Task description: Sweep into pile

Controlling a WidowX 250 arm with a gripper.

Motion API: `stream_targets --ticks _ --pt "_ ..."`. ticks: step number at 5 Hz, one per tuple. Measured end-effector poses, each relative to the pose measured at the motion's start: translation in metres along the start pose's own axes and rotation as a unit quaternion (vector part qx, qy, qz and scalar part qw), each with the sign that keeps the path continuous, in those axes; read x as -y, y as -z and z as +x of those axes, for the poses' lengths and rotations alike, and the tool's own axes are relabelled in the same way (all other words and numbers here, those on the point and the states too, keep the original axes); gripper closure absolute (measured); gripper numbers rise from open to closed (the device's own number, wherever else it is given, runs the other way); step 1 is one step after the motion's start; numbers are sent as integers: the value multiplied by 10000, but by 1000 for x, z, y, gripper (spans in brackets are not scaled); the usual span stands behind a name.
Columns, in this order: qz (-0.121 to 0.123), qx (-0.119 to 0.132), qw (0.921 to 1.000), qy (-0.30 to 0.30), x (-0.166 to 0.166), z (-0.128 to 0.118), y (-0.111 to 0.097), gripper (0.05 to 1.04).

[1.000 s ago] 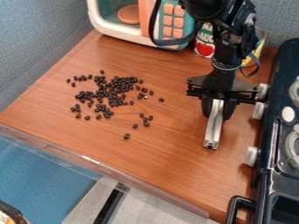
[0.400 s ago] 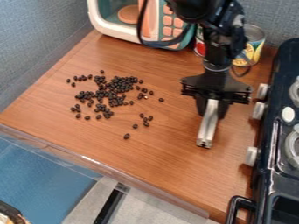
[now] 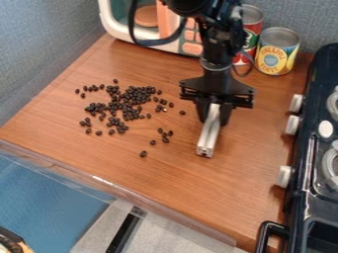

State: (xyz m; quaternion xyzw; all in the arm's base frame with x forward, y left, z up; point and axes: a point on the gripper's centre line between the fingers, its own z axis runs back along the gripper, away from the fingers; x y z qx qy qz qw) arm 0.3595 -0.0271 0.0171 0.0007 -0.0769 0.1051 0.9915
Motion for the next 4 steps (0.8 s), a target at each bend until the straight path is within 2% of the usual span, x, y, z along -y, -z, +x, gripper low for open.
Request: stream_targets --ticks 2,4 --pt "81 -43 10000 26 -23 2 0 711" --pt "157 -84 9998 61 -56 -5 -2 711"
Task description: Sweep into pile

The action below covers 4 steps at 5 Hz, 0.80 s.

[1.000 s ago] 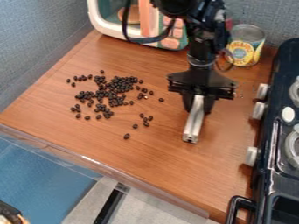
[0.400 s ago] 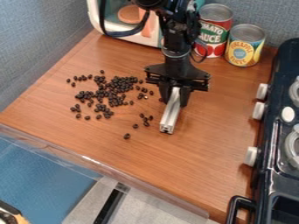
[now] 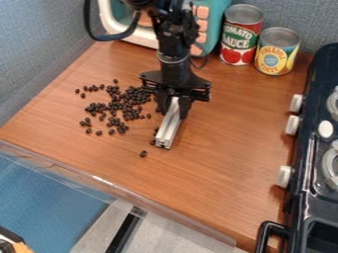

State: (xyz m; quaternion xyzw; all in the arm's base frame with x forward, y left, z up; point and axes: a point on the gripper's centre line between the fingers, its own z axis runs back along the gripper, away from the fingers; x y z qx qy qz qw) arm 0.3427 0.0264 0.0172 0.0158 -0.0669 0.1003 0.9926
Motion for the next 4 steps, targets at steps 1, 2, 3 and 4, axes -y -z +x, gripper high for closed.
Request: stream_targets --ticks 1,2,3,4 --pt "-29 -2 10000 61 -10 -5 1 711" --pt "-33 -8 10000 60 -23 -4 1 711" --pt "-35 -29 10000 -30 -40 -1 -1 711" --pt "-25 -86 9999 -114 -53 4 0 711"
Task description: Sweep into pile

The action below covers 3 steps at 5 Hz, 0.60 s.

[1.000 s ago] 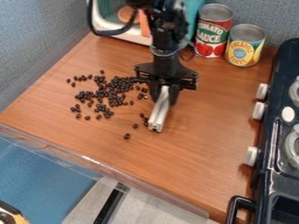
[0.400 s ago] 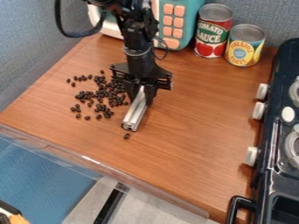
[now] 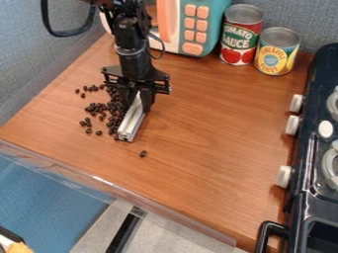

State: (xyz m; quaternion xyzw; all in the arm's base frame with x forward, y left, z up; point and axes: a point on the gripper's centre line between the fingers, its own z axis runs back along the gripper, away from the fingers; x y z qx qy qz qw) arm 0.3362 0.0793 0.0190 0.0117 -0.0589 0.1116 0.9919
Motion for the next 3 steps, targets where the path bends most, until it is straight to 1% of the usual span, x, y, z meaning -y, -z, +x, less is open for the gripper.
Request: stream_targets --ticks 2,3 --pt "37 -57 9999 -116 -20 4 1 711" --pt "38 -104 9999 -109 -21 4 2 711"
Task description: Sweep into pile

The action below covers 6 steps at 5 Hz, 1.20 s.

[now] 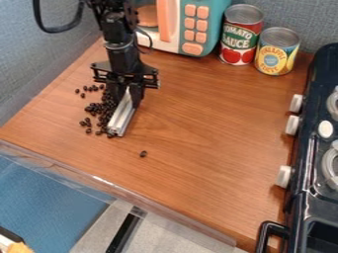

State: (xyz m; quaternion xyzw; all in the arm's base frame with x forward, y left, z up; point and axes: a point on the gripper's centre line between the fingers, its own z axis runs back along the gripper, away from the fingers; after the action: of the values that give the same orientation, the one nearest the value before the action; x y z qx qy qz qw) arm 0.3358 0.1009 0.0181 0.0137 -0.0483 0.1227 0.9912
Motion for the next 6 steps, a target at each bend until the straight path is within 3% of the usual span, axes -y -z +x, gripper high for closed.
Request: stream_targets --ticks 6 --pt "144 -130 9993 -332 -49 -3 -2 711"
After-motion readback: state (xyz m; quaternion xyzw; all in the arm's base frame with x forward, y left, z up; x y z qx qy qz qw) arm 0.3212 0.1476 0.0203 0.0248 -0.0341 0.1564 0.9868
